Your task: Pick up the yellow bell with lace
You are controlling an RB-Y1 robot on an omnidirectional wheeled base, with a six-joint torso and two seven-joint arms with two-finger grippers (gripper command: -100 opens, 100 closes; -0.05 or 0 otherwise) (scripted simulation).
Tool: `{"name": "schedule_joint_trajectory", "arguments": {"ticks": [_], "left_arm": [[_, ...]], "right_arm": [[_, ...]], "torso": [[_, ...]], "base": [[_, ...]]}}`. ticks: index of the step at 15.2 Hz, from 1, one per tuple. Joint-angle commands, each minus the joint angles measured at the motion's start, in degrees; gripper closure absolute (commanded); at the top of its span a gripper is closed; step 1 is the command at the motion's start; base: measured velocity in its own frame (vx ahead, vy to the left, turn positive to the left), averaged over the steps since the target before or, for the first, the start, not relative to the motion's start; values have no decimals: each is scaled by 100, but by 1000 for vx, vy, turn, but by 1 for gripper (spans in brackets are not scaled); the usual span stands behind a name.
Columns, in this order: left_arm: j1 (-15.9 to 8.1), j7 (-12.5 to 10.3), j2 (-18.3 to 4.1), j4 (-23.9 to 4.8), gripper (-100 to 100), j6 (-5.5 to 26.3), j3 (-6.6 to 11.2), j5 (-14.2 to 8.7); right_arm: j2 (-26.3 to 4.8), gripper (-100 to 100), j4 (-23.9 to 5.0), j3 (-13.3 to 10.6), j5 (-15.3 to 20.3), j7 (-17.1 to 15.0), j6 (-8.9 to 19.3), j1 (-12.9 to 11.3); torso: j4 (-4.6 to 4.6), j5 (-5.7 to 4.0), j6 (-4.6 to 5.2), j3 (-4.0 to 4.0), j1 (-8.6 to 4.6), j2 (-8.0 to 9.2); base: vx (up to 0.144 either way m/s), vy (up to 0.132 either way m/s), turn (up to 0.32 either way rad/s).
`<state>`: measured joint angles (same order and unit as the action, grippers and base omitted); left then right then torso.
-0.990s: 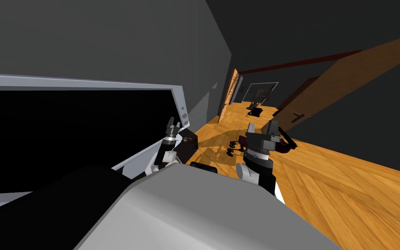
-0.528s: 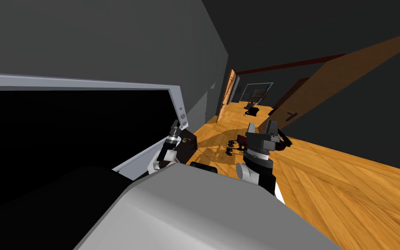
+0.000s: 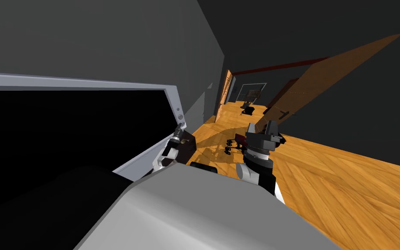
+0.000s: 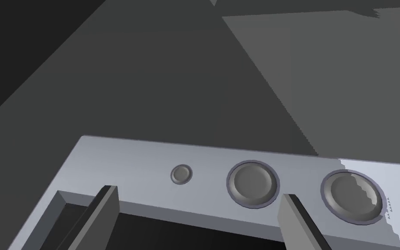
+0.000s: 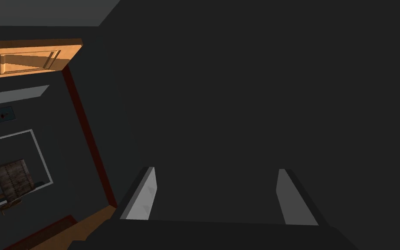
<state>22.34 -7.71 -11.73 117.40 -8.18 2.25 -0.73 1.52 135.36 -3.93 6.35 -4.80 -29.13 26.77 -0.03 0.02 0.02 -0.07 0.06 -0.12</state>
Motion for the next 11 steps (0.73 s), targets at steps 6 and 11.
{"name": "schedule_joint_trajectory", "arguments": {"ticks": [6,11], "left_arm": [[-277,-23,-73,-656,-100,537,-34,-52],[-523,-41,-101,-1287,-100,1059,-72,-100]], "right_arm": [[0,0,0,0,0,0,0,0],[0,0,0,0,0,0,0,0]], "torso": [[0,0,0,0,0,0],[0,0,1,-1,1,-2]], "base": [[19,13,-72],[23,15,-81]]}}
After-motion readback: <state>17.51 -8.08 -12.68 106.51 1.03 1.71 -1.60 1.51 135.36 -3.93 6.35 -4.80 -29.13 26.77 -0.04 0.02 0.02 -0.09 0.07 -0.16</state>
